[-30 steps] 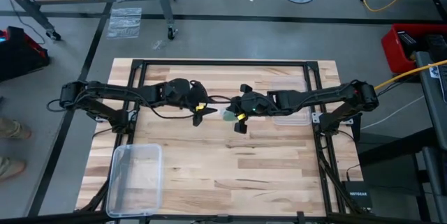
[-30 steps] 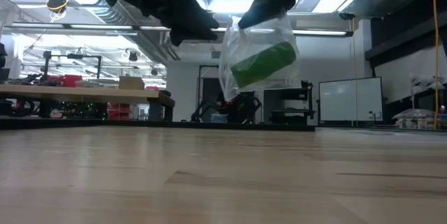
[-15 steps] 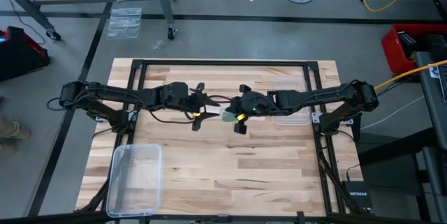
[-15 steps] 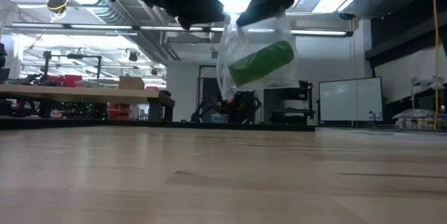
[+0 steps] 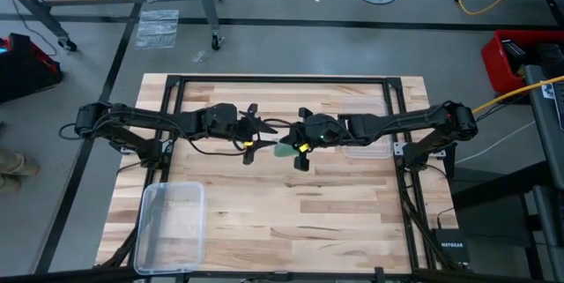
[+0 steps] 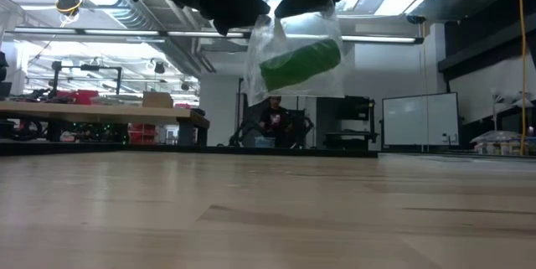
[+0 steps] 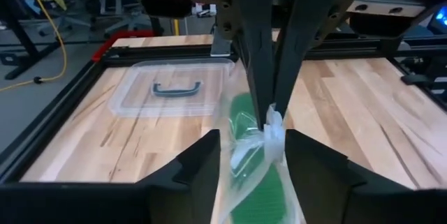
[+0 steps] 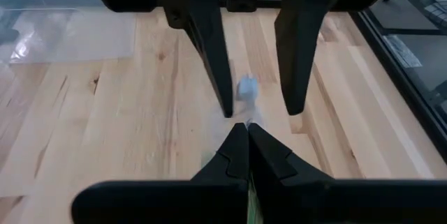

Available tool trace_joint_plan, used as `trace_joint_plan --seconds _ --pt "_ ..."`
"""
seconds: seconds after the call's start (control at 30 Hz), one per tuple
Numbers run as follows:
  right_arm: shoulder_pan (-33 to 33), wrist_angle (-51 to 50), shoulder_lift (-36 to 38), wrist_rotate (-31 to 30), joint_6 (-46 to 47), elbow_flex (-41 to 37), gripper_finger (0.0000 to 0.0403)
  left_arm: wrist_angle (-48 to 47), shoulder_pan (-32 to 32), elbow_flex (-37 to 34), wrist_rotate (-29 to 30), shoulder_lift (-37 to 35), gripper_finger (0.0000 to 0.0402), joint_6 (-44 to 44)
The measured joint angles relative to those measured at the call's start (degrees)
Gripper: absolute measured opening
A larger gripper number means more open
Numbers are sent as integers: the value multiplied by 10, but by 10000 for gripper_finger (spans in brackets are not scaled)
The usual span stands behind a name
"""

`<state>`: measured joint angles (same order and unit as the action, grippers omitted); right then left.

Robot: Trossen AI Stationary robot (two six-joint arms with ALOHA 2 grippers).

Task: Roll bandage
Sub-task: Close the zip bag

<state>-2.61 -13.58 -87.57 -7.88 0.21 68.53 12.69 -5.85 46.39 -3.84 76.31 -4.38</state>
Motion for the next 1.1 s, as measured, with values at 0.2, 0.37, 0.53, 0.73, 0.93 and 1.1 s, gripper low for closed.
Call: trace_joint_plan --seconds 0.2,0.37,0.53,0.73,0.93,1.1 --pt "0 0 0 0 0 0 0 0 0 0 0 0 98 -5" --pt "0 0 0 -2 0 0 0 0 0 0 0 0 54 -5" --pt "0 0 0 -6 0 0 0 -2 0 0 0 0 11 -5" --pt "0 0 0 -6 0 0 0 -11 0 0 0 0 16 -5" --pt "0 1 -1 -34 -1 0 0 -36 0 1 0 0 8 0" --pt "0 2 -1 -46 -1 0 0 -43 0 1 0 0 7 -1"
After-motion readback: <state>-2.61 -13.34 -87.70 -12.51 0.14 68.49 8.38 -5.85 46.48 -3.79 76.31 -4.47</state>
